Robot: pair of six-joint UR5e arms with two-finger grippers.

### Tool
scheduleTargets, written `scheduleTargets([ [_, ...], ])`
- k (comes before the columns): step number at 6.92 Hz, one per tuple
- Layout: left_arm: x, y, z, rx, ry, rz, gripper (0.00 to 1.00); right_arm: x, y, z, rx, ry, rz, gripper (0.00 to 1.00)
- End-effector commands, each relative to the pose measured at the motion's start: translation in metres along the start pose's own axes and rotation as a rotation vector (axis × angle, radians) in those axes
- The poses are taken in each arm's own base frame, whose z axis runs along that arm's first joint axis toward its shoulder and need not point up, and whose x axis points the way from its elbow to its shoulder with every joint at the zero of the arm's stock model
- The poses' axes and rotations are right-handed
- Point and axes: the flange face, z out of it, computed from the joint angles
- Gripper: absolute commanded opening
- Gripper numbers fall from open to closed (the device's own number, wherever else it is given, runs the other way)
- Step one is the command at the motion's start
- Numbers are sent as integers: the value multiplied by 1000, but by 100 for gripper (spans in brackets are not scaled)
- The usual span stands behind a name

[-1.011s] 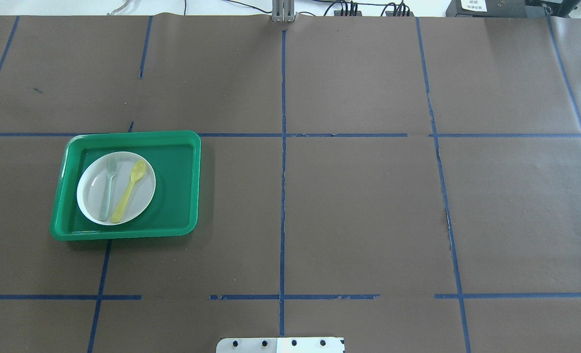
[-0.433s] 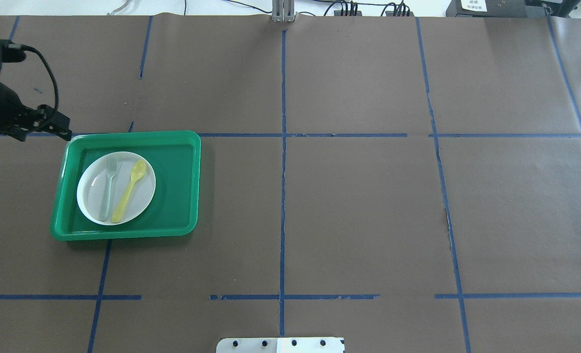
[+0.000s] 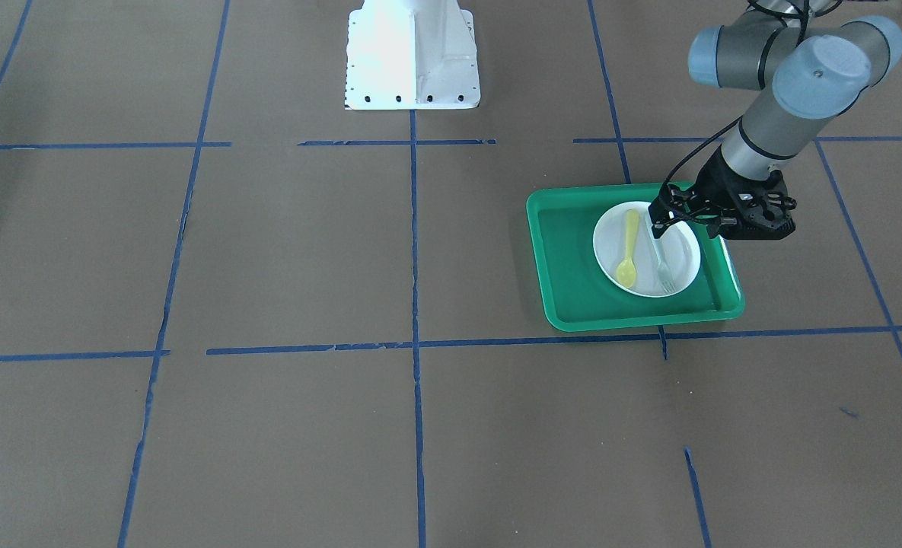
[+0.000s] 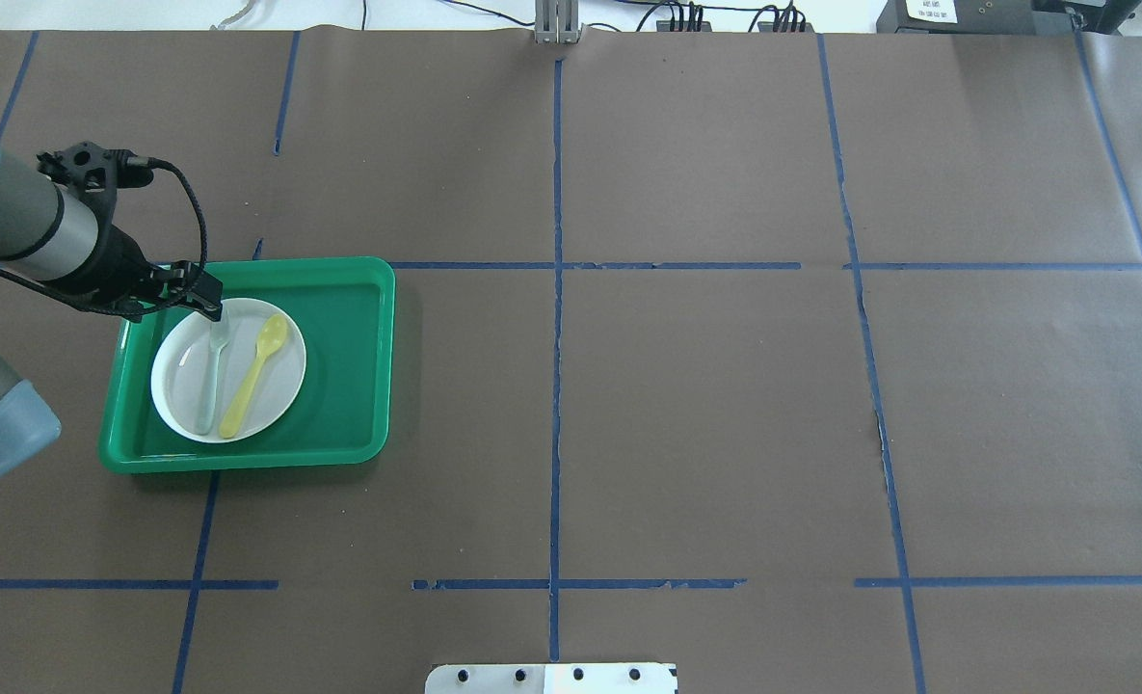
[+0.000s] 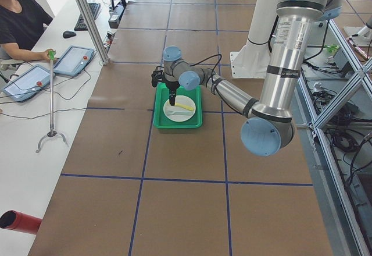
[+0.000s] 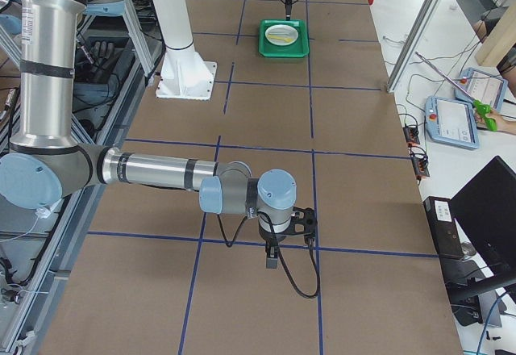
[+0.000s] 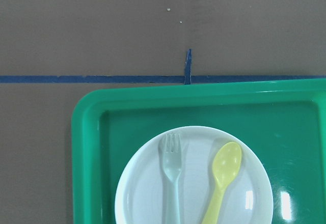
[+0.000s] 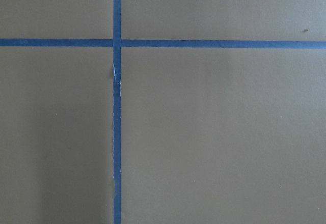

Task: Place spoon
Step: 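Move the left gripper over the yellow spoon on the white plate, then lower the left gripper and close it on the yellow spoon handle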

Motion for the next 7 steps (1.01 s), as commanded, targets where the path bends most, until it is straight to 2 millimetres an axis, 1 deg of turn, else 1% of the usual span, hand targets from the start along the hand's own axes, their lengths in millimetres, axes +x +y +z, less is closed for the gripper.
scheduleTargets([
  [1,20,22,49,-42,-11,11,89,0,0,0,-1,0,0,100],
  [2,28,19,59,-46,-18,16,85,0,0,0,-1,0,-1,100],
  [3,34,12,65,-47,-20,17,75,0,0,0,-1,0,0,100],
  [4,37,8,72,-53,-26,19,69,0,0,0,-1,0,0,100],
  [5,36,7,75,-56,-30,20,66,0,0,0,-1,0,0,100],
  [7,35,7,76,-56,-30,23,64,0,0,0,-1,0,0,100],
])
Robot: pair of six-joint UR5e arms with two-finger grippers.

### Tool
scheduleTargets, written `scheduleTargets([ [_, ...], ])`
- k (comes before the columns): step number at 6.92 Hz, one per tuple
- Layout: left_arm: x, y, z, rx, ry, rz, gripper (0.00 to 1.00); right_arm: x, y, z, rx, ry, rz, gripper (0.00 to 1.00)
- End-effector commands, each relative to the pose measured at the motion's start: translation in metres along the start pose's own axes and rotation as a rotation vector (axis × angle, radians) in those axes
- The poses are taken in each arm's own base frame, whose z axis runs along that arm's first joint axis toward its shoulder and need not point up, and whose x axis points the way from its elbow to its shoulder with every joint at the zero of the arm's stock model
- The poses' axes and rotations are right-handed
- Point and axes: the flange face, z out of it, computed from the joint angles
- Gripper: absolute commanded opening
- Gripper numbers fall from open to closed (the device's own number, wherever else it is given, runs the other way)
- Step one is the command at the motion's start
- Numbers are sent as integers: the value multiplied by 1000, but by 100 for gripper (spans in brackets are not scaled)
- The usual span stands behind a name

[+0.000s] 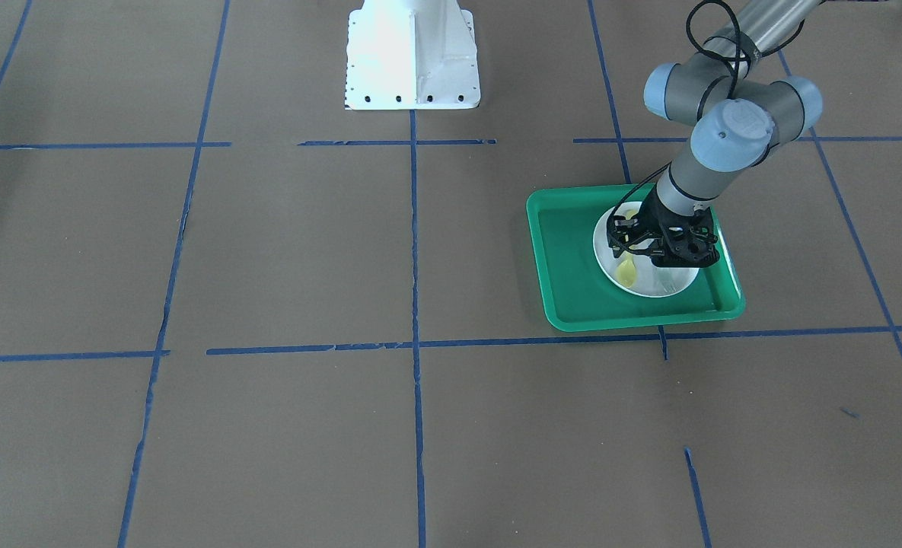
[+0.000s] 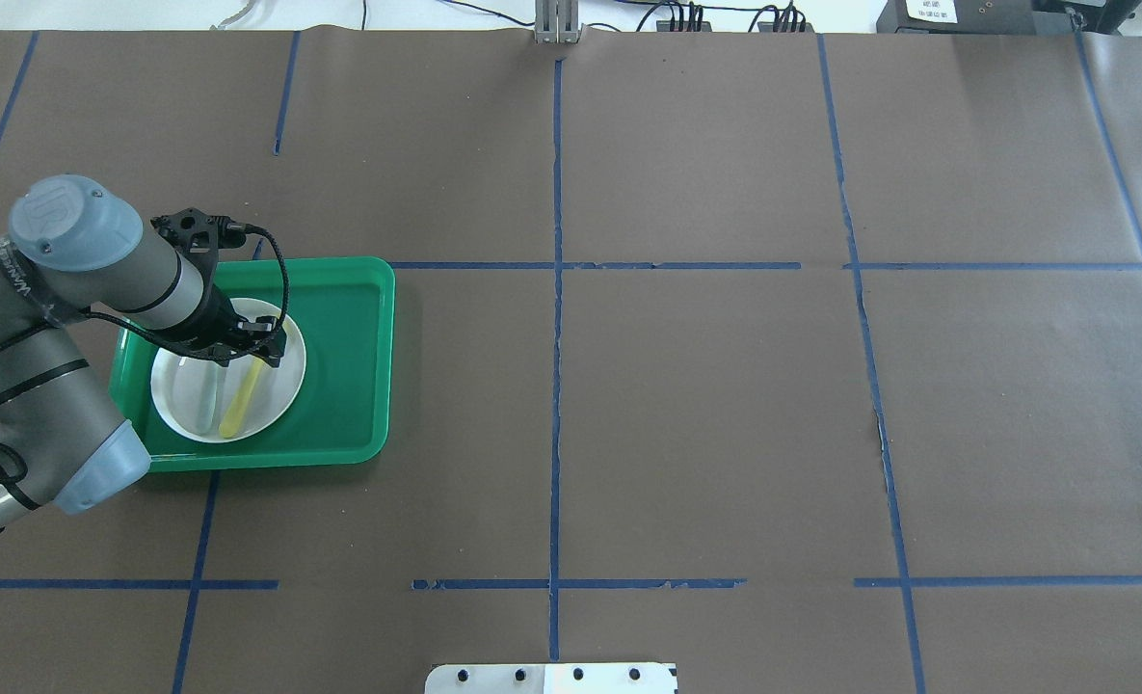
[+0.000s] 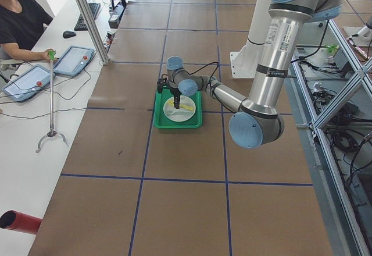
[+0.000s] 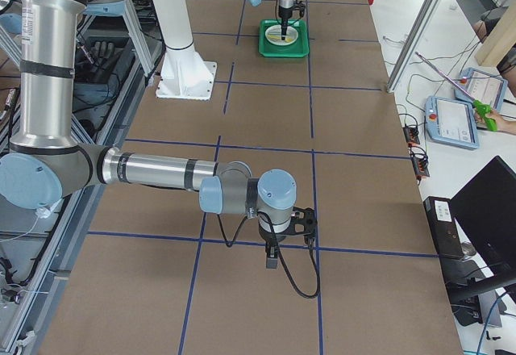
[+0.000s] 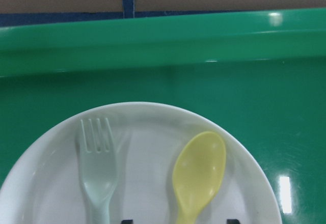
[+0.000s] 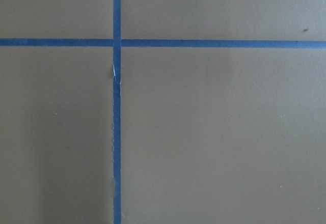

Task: Place spoon
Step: 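Lower the left gripper and close it on the yellow spoon handle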

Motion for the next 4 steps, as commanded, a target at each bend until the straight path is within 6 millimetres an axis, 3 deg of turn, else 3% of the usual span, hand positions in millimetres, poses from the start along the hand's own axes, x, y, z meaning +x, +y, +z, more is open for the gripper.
scheduleTargets([
  [1,-2,-1,4,-1,-1,2,63,0,0,0,0,0,-1,100],
  [4,-3,-2,8,4,8,7,62,0,0,0,0,0,0,100],
])
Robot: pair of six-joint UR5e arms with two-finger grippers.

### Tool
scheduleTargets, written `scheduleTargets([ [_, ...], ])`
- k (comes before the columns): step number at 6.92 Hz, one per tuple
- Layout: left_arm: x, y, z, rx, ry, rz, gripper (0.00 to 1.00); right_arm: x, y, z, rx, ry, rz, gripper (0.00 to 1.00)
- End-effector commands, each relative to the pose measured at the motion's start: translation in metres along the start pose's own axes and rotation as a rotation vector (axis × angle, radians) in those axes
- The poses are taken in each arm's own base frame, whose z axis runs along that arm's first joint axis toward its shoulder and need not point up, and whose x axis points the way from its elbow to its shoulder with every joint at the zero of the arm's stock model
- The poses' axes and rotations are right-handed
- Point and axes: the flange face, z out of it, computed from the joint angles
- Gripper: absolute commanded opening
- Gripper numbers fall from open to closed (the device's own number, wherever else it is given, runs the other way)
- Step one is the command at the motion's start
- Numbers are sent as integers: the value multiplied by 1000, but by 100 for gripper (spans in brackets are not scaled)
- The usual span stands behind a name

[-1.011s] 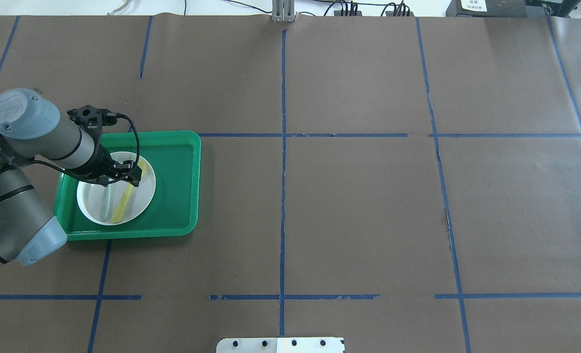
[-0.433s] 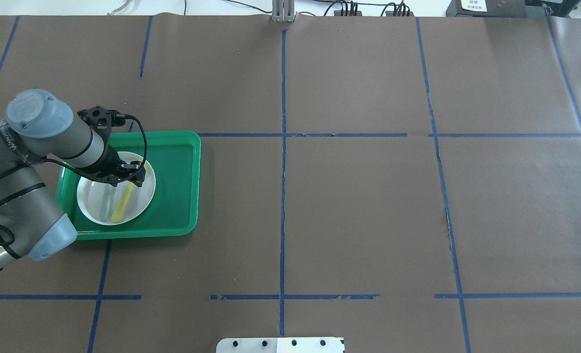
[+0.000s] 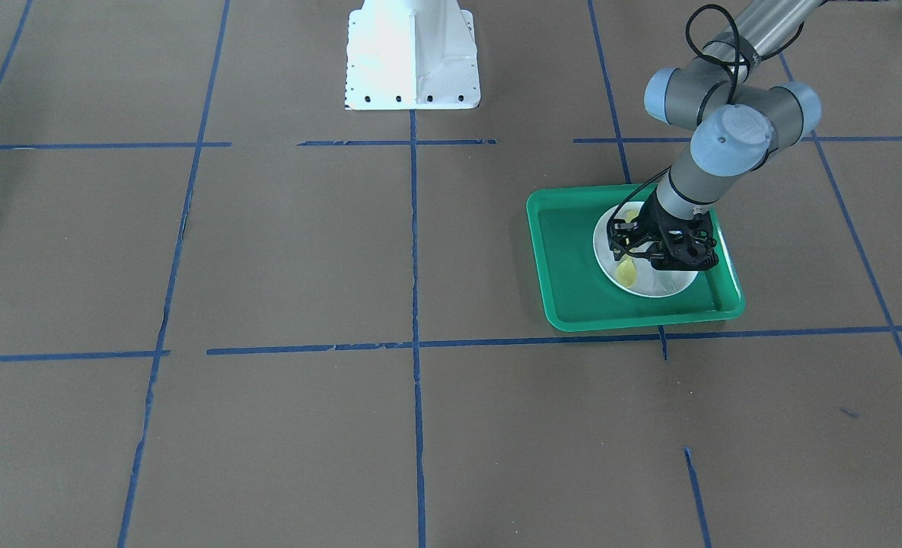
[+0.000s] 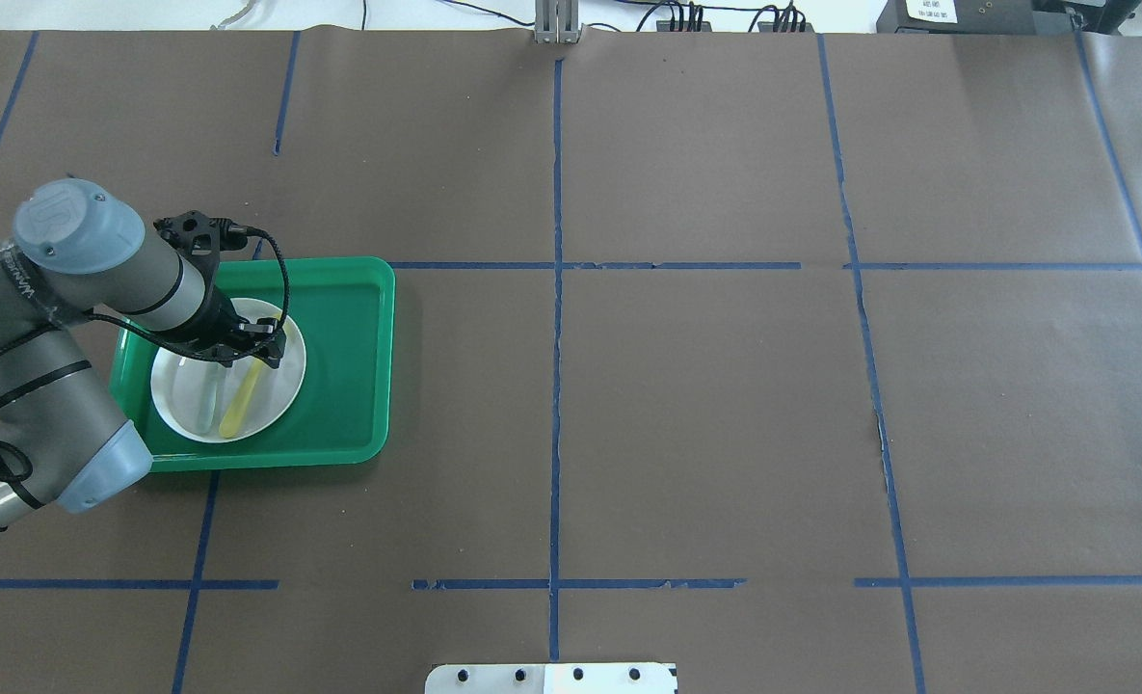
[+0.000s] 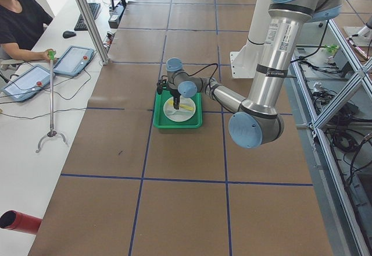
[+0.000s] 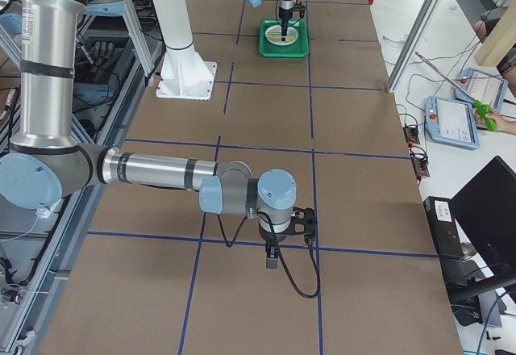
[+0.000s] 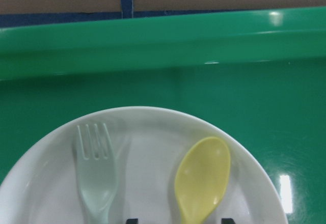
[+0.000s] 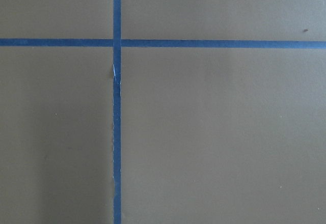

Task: Place spoon
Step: 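Lower the left gripper and close it on the yellow spoon handle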

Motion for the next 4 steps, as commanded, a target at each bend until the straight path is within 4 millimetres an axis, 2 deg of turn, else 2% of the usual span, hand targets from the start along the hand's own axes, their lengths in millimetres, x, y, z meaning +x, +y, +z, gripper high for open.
scheduleTargets([
  [1,-1,0,1,0,1,-1,56,0,0,0,0,0,0,100],
  [2,0,0,0,2,3,-4,48,0,0,0,0,0,0,100],
  [4,2,1,1,-1,5,-5,20,0,0,0,1,0,-2,100],
])
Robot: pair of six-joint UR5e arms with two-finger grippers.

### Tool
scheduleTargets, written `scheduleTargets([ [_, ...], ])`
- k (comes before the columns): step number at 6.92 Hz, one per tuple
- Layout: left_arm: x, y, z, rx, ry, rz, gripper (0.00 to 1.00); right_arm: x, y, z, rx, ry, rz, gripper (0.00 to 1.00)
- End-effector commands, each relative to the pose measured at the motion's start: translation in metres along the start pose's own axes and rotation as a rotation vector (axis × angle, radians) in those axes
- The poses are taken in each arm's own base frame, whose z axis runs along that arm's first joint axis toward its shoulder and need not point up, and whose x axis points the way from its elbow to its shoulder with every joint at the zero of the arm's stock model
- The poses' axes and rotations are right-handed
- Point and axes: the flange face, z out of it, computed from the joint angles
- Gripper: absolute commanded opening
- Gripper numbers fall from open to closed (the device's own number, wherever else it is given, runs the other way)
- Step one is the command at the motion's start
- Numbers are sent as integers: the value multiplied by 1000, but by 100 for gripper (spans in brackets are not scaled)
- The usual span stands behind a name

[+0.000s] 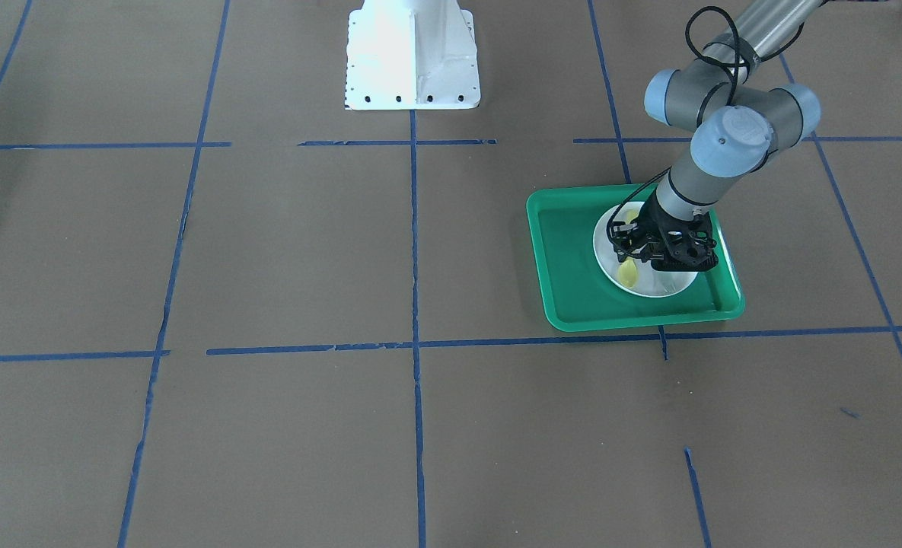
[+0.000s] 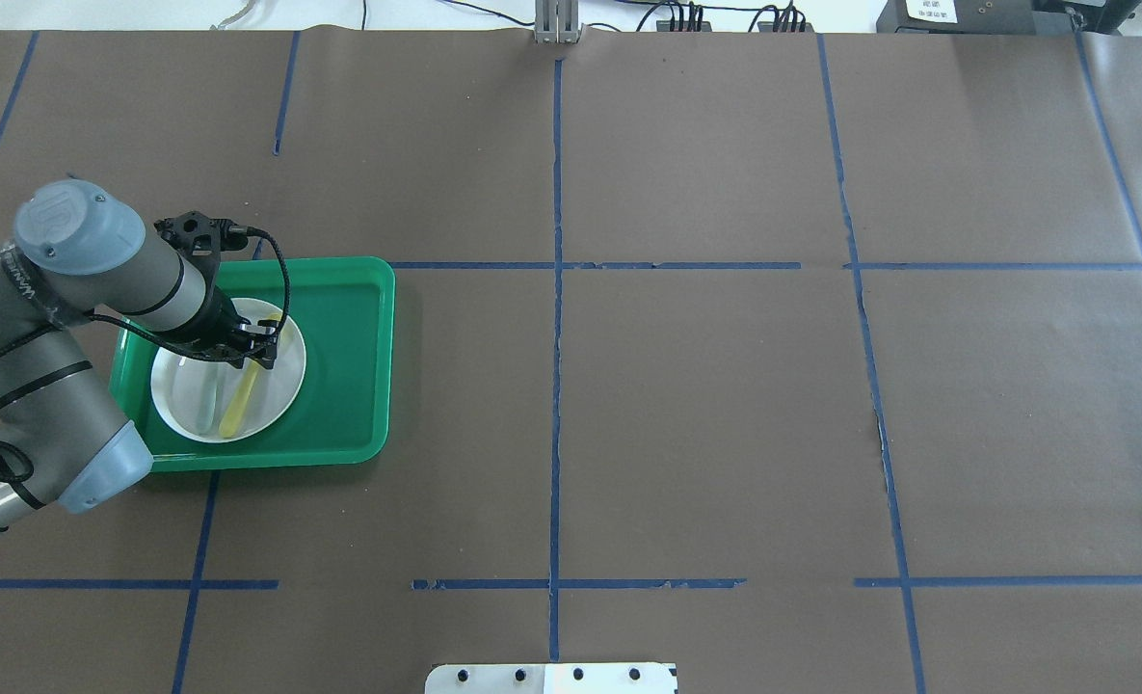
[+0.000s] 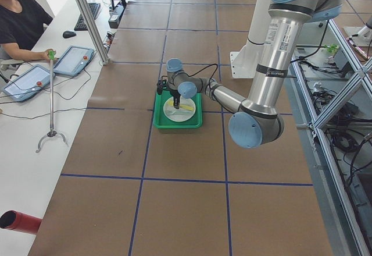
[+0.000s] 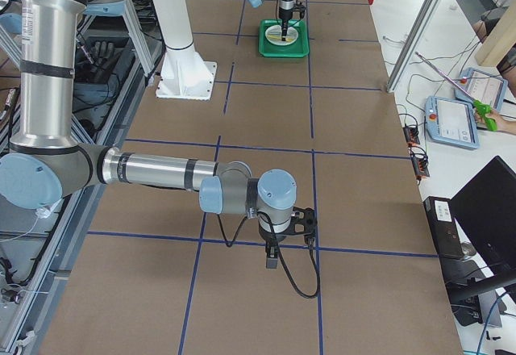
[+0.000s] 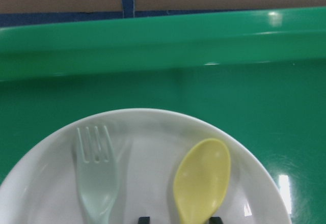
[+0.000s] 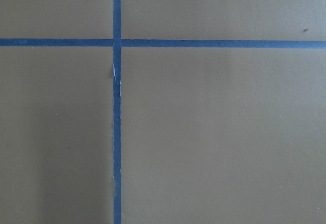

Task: Place spoon
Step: 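Lower the left gripper and close it on the yellow spoon handle, then lift the yellow spoon and carry it off the plate onto the tray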

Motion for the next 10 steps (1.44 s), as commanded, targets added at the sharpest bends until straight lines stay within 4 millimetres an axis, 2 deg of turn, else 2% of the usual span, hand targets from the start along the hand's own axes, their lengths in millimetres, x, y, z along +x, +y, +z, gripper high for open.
scheduleTargets([
  [1,-1,0,1,0,-2,-1,11,0,0,0,0,0,0,100],
  [2,-1,1,0,-1,0,4,0,0,0,0,0,0,1,100],
  [3,0,3,-10,6,8,10,0,0,0,0,0,0,1,100],
  [4,7,5,-30,27,32,27,0,0,0,0,0,0,1,100],
  [5,-1,-2,-60,48,19,31,0,0,0,0,0,0,1,100],
  [6,3,-4,-89,42,-18,35,0,0,0,0,0,0,-1,100],
  [7,15,-10,-107,45,-24,22,0,0,0,0,0,0,1,100],
  [9,48,-27,-111,62,2,-61,0,0,0,0,0,0,1,100],
  [10,61,-35,-106,54,7,-75,0,0,0,0,0,0,1,100],
])
